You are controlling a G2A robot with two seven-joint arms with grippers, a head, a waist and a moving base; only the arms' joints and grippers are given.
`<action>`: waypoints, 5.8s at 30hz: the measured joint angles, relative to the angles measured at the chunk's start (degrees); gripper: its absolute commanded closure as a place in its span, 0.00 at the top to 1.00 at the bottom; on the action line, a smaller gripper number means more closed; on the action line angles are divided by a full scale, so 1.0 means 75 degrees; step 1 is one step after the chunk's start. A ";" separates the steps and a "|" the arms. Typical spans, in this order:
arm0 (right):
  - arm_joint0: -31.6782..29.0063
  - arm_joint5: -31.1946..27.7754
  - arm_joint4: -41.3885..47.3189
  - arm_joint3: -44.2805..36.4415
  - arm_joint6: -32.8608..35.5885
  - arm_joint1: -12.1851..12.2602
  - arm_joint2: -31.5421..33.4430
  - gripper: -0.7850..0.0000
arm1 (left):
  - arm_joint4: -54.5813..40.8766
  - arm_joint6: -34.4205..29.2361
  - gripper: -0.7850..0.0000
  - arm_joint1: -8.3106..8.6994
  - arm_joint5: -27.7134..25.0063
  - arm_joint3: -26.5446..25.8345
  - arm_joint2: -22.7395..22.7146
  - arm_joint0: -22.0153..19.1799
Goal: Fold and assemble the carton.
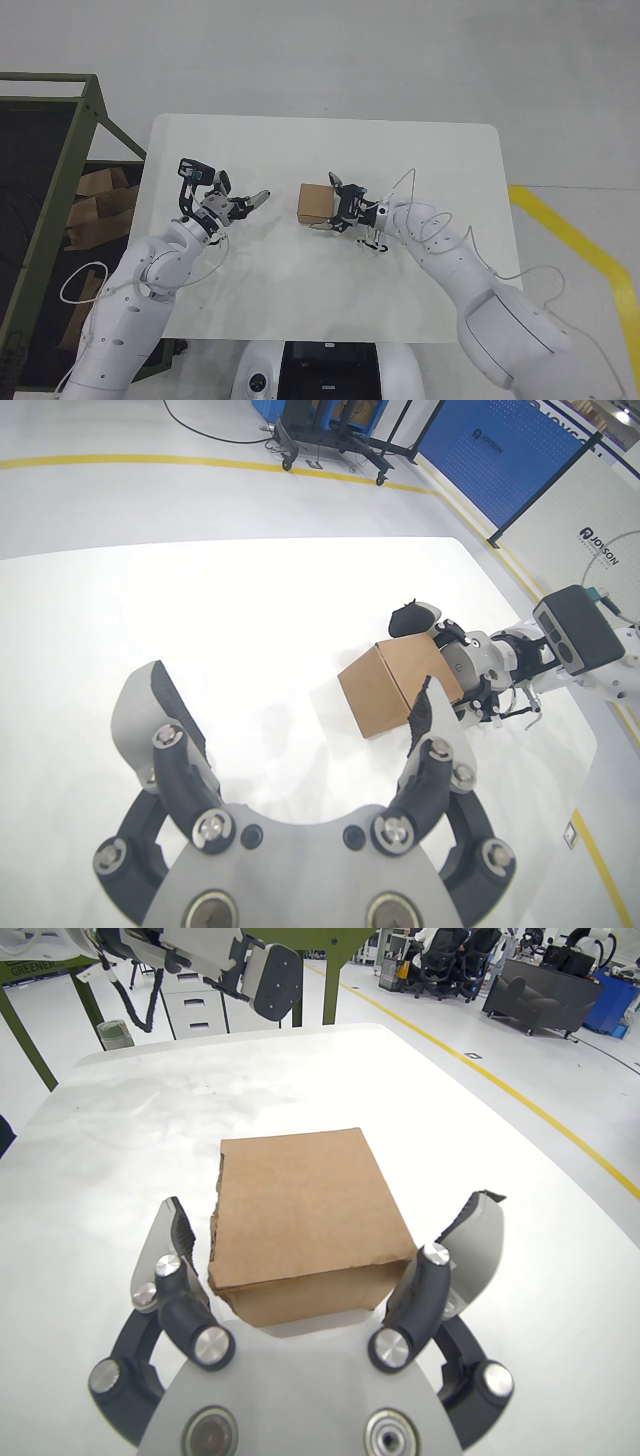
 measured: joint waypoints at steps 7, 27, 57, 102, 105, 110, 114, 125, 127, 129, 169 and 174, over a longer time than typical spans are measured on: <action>0.0032 0.0008 -0.0007 0.0067 -0.0082 -0.0041 -0.0084 0.79 | 0.0018 -0.0032 1.00 -0.0012 -0.0010 0.0041 0.0019 -0.0040; 0.0090 0.0094 -0.0060 0.0114 -0.0431 -0.0032 -0.0257 1.00 | 0.0654 -0.0659 1.00 -0.0134 0.0971 0.0578 0.0678 -0.0708; -0.0178 0.0064 -0.0131 -0.0401 -0.0809 0.0578 -0.0044 1.00 | 0.1162 -0.1208 1.00 -0.0591 0.1614 0.1722 0.2475 -0.2446; -0.0025 -0.0415 0.0154 -0.0536 -0.0043 0.0419 -0.0359 1.00 | 0.1146 -0.1361 1.00 -0.0715 0.1260 0.1779 0.2354 -0.2374; -0.0012 -0.0413 0.0156 -0.0503 -0.0061 0.0394 -0.0393 1.00 | 0.1153 -0.1347 1.00 -0.0724 0.1252 0.1792 0.2355 -0.2390; 0.0008 -0.0342 0.0181 -0.0418 -0.0120 0.0367 -0.0423 1.00 | 0.1170 -0.1348 1.00 -0.0737 0.1247 0.1798 0.2349 -0.2403; 0.0004 -0.0185 0.0277 -0.0352 -0.0101 0.0350 -0.0401 1.00 | 0.1179 -0.1348 1.00 -0.0747 0.1244 0.1801 0.2345 -0.2402; -0.0006 0.0042 0.0472 -0.0261 0.0062 0.0343 -0.0348 0.81 | 0.1196 -0.1361 1.00 -0.0768 0.1219 0.1812 0.2314 -0.2384; -0.0008 0.0052 0.0490 -0.0264 0.0101 0.0344 -0.0346 0.83 | 0.1198 -0.1351 1.00 -0.0770 0.1207 0.1805 0.2307 -0.2377; -0.0010 0.0049 0.0510 -0.0270 0.0138 0.0345 -0.0343 0.85 | 0.1205 -0.1341 1.00 -0.0773 0.1198 0.1798 0.2297 -0.2365; -0.0222 0.0814 0.0764 -0.0508 0.0571 0.0451 -0.0196 0.85 | 0.1334 -0.1350 1.00 -0.0808 0.1141 0.1581 0.2146 -0.2102; -0.0217 0.0834 0.0749 -0.0526 0.0559 0.0460 -0.0194 0.78 | 0.1344 -0.1355 1.00 -0.0816 0.1119 0.1573 0.2145 -0.2097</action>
